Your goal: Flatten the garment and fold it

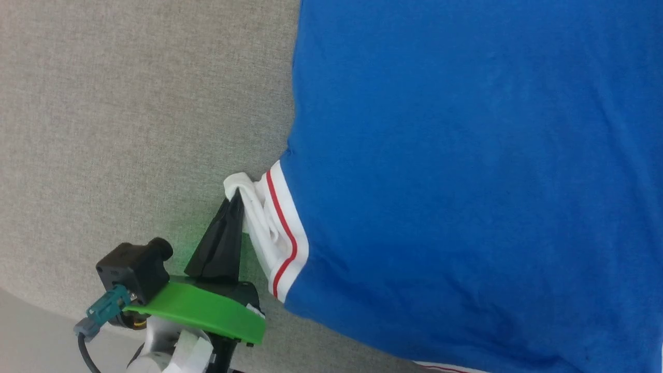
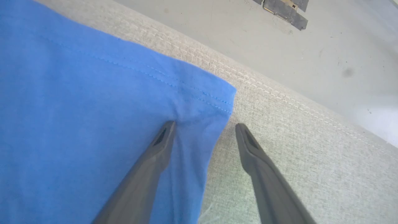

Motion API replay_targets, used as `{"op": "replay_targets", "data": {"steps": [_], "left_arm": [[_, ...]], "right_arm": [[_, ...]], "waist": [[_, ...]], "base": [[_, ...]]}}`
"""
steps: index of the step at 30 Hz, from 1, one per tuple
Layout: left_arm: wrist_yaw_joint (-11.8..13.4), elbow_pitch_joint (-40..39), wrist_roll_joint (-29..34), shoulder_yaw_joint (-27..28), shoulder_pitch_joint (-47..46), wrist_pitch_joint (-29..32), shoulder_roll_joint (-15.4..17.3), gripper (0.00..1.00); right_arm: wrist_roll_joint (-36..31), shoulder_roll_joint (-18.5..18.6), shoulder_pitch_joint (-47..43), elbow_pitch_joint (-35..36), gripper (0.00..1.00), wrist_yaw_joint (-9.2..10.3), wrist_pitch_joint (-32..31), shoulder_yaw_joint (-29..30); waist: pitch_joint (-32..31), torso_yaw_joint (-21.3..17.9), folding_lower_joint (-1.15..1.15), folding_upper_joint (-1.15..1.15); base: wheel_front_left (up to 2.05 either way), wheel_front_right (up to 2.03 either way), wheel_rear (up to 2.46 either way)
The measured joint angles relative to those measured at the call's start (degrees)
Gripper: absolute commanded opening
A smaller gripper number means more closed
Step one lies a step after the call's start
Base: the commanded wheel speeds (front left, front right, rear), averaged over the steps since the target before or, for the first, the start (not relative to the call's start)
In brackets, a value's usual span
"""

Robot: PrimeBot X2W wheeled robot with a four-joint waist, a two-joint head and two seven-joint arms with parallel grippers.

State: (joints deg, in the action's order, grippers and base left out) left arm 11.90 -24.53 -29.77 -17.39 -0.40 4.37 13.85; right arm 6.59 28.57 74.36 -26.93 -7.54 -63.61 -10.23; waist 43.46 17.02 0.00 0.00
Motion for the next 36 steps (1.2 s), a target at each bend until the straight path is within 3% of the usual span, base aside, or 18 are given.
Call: {"op": "replay_targets", "data": {"steps": [1,2,3,9,21,26,36], "left_arm": [[0.0,0.0,0.0,0.0,0.0,0.0,0.0,0.00],[-0.1,0.1,0.0,0.0,-0.1,0.0,0.0,0.00],[-0.1,0.1,0.0,-0.1,-0.2,0.0,0.0,0.00],[-0.3,1.7,-0.1,0.0,-0.6,0.0,0.0,0.00],[-0.7,8.8,-0.7,1.3,-2.2,1.3,1.5,0.00],[0.1,10.3,-1.3,1.8,-1.2,2.0,1.7,0.00],[2.2,11.3,-2.2,2.5,4.3,3.3,2.3,0.00]], "right_arm": [[0.4,0.2,0.2,0.0,1.00,0.00,-0.6,0.0],[0.8,0.3,0.4,0.0,0.27,0.00,-1.3,0.0],[1.0,0.4,0.5,0.0,0.00,0.00,-1.9,0.0],[1.0,0.0,-0.3,-0.1,0.00,-0.02,-2.6,0.9],[4.1,-3.0,-5.6,-1.1,0.00,-0.02,8.2,4.5],[8.4,-1.9,-12.9,0.3,0.00,-0.02,10.4,4.0],[15.4,-1.0,-36.4,10.5,0.00,-0.02,11.7,7.5]], "waist": [[0.1,0.1,0.00,0.00],[0.0,0.1,0.00,0.00],[0.0,0.0,0.00,0.00],[-1.3,-0.5,0.00,0.00],[-9.9,-3.5,0.00,0.00],[-15.3,-5.6,0.00,0.00],[-26.1,-11.0,0.00,0.00]], "base": [[0.00,0.00,0.00],[0.00,0.00,0.00],[0.00,0.00,0.00],[0.00,0.00,0.00],[0.00,0.00,0.00],[0.00,0.00,0.00],[0.00,0.00,0.00]]}}
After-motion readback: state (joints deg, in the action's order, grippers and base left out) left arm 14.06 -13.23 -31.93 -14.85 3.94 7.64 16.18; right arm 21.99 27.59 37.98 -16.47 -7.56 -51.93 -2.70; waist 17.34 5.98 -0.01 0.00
